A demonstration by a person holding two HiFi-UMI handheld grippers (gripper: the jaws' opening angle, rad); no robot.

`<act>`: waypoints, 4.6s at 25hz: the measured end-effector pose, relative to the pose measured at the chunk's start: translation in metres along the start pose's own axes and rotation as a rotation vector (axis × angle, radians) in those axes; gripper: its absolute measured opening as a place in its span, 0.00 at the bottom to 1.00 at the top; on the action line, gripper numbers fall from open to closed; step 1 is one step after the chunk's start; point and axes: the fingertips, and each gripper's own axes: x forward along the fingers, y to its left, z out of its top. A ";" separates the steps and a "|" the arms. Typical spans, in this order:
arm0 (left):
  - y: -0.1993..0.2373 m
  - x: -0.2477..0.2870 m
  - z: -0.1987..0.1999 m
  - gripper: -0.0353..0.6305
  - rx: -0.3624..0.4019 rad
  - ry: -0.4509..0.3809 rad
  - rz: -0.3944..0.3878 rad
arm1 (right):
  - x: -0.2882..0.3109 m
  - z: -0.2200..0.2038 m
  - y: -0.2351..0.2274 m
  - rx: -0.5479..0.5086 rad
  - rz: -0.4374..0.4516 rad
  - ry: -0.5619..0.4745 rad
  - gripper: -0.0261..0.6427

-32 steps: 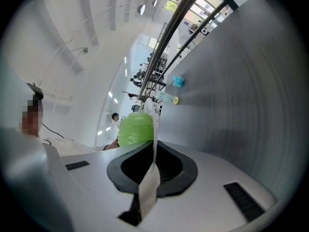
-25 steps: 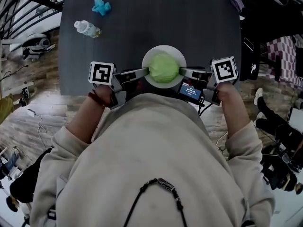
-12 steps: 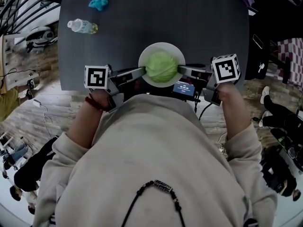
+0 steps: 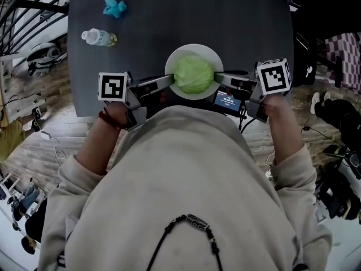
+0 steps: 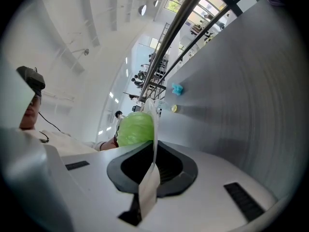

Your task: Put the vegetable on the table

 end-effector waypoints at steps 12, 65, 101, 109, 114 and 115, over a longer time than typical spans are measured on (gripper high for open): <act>0.003 -0.022 0.009 0.08 0.013 0.026 0.007 | 0.023 0.008 0.008 -0.011 0.009 -0.024 0.08; 0.052 -0.014 0.010 0.08 0.044 0.044 -0.035 | 0.041 0.003 -0.038 0.007 0.047 -0.001 0.08; 0.124 0.018 0.000 0.08 -0.042 0.012 -0.049 | 0.050 -0.013 -0.113 0.090 0.050 -0.015 0.08; 0.141 0.020 -0.003 0.08 -0.053 0.012 -0.026 | 0.055 -0.018 -0.133 0.110 0.027 -0.005 0.08; 0.153 0.019 -0.003 0.08 -0.065 0.009 -0.008 | 0.063 -0.019 -0.143 0.122 0.024 0.005 0.08; 0.156 0.018 -0.002 0.08 -0.065 0.008 -0.004 | 0.064 -0.018 -0.145 0.126 0.028 0.003 0.08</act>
